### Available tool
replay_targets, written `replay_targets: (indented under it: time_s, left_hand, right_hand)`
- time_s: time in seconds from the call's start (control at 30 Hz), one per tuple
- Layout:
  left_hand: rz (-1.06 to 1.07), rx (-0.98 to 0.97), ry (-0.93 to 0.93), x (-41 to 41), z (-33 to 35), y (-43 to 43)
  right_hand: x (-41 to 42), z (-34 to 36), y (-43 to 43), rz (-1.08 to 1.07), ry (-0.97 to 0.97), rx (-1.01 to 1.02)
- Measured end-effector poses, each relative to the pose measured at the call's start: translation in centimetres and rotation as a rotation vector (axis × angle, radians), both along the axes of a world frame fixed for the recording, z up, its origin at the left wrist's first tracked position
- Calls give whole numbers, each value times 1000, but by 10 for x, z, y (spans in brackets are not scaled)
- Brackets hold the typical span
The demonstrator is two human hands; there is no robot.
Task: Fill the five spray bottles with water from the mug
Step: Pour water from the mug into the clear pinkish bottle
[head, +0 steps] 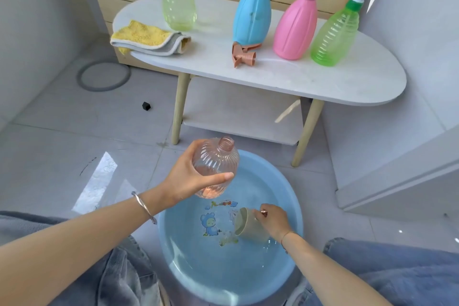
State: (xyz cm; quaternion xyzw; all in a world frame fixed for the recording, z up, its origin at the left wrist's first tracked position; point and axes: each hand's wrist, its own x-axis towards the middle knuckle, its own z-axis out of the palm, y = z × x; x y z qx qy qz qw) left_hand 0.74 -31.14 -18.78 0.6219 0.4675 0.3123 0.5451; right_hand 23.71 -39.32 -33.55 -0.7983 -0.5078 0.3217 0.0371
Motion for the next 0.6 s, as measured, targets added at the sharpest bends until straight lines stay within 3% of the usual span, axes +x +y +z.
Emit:
replay_targets:
  time_s: [0.2,0.4,0.6]
  left_hand:
    - [-7,2,-5,0,0,0]
    - [0,-2,3,1,0,4]
    - [48,14,-34,4,7,6]
  right_hand:
    - [-4,-5,-7,-28,62,32]
    - [6,15,-11,-253,342,97]
    - [31,83,4,-380,567,154]
